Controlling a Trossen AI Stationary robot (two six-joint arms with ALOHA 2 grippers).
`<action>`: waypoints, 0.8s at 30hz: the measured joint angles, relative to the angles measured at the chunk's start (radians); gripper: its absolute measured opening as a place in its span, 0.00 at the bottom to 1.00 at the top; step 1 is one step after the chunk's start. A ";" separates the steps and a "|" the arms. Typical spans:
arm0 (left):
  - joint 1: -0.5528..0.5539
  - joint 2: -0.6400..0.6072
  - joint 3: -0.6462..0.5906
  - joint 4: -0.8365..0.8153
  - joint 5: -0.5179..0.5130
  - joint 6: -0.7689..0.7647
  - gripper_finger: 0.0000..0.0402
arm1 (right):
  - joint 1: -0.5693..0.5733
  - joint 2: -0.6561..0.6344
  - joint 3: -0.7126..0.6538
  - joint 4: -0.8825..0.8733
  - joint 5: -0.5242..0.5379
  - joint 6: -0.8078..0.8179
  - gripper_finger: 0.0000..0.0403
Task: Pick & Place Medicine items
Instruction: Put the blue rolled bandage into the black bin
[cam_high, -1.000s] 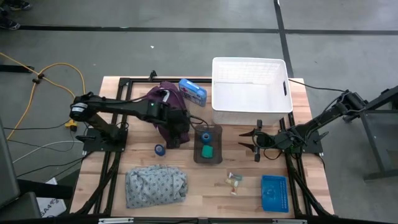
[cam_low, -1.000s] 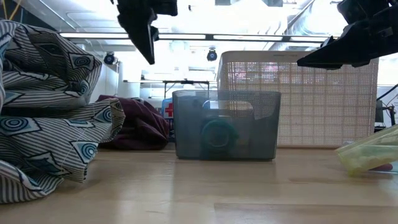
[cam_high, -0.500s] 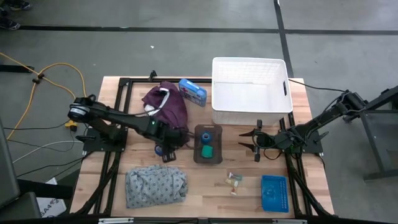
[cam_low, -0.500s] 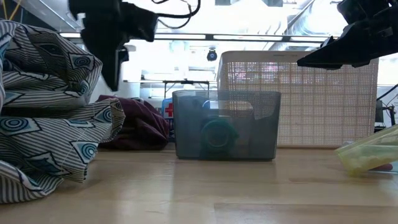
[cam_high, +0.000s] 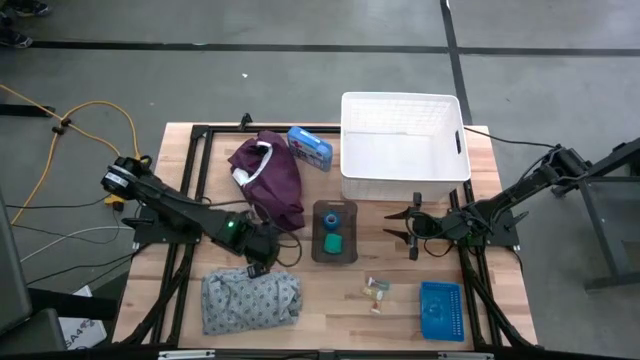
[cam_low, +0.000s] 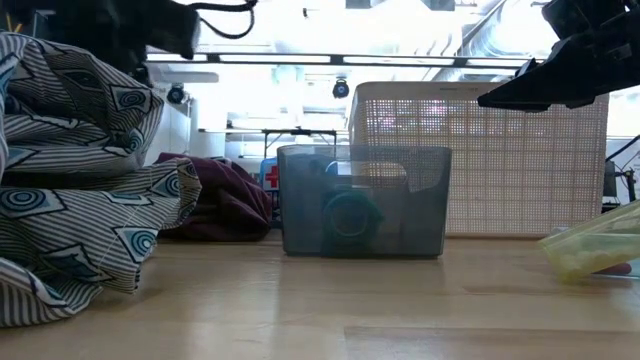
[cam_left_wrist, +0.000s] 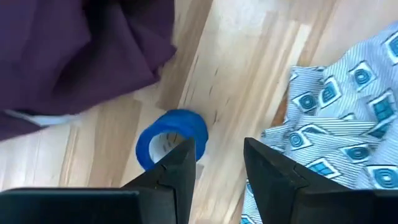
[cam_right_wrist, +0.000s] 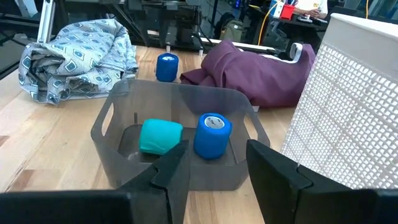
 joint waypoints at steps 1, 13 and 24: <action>-0.007 -0.007 -0.010 0.000 -0.002 -0.011 0.32 | 0.000 0.000 0.000 0.001 0.000 0.000 0.36; -0.009 -0.027 -0.061 0.012 -0.001 0.008 0.32 | 0.000 0.000 0.000 0.001 0.000 0.000 0.36; -0.006 -0.027 -0.121 0.073 0.002 0.009 0.32 | 0.000 0.000 0.000 0.000 0.000 0.000 0.36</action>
